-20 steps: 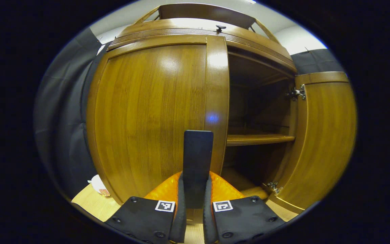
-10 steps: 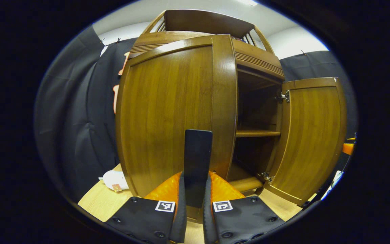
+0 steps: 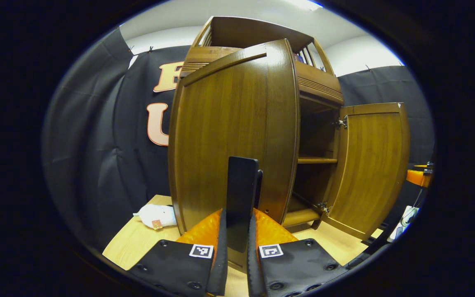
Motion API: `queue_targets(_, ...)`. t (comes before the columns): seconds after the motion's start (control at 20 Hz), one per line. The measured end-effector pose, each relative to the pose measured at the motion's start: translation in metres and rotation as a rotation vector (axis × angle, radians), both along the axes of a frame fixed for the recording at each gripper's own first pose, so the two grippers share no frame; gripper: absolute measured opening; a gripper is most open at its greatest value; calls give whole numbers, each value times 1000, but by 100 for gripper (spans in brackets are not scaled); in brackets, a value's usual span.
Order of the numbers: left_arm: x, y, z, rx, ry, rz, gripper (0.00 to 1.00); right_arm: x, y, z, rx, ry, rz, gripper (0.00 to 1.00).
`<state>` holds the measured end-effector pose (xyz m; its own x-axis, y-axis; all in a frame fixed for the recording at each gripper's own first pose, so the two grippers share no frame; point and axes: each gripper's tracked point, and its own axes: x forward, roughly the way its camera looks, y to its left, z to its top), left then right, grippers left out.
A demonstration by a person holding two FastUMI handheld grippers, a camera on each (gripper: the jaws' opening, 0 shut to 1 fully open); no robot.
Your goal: Open the right door of the double-door shoe cabinet with the right hand, and open the left door with the left hand.
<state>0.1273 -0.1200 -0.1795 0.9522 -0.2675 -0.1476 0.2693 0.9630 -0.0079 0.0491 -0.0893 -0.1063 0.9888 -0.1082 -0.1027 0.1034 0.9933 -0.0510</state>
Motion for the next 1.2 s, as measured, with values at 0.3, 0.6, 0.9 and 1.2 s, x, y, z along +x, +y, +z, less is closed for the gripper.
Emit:
queue_targets(0.3,-16,50,8,21,1,43,21,8,56,-5,17,4,59,98)
queue_targets(0.6,-24,92,13,38,11,109,14,19,101,-1,29,-4,109,98)
queue_targets(0.9,-24,124,18,3,25,122,9,25,125,-2,33,0,143,92)
queue_targets(1.2,-24,132,21,42,20,100,12,32,144,-2,42,5,167,92)
